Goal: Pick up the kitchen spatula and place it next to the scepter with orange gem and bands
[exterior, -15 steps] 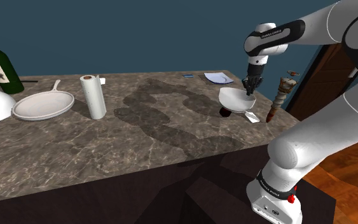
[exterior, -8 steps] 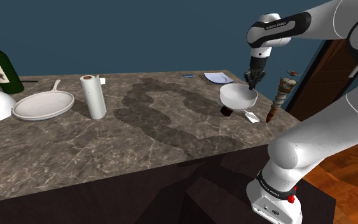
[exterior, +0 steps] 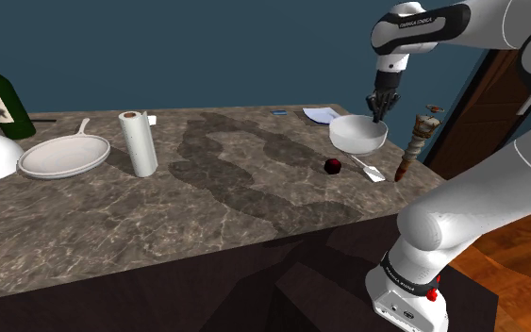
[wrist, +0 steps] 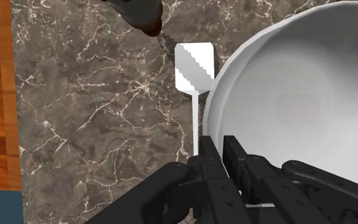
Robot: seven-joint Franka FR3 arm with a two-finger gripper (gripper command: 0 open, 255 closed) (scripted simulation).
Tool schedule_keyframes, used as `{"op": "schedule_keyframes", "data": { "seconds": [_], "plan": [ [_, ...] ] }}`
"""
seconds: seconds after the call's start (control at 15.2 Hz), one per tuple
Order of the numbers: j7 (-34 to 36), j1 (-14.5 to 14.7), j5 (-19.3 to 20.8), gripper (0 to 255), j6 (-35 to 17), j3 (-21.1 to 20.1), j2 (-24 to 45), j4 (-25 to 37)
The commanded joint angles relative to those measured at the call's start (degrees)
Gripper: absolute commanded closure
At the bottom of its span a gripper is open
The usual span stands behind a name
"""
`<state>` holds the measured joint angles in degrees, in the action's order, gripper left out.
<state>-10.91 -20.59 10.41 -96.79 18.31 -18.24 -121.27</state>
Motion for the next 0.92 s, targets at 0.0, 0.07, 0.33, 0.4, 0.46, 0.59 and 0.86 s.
{"op": "schedule_keyframes", "data": {
  "seconds": [0.0,0.07,0.33,0.4,0.46,0.59,0.86],
  "plan": [
    [-0.1,0.07,-0.1,255,1.59,-0.14,0.0,1.59],
    [-0.16,0.09,-0.14,255,2.35,-0.2,0.0,2.36],
    [-0.44,0.19,-0.3,255,5.4,-0.4,0.14,5.55],
    [-0.52,0.22,-0.34,255,6.16,-0.45,0.2,6.38],
    [-0.6,0.24,-0.39,255,6.93,-0.49,0.28,7.22],
    [-0.76,0.29,-0.48,255,8.45,-0.58,0.48,8.94],
    [-1.13,0.39,-0.67,255,11.5,-0.71,1.03,12.54]
  ]
}}
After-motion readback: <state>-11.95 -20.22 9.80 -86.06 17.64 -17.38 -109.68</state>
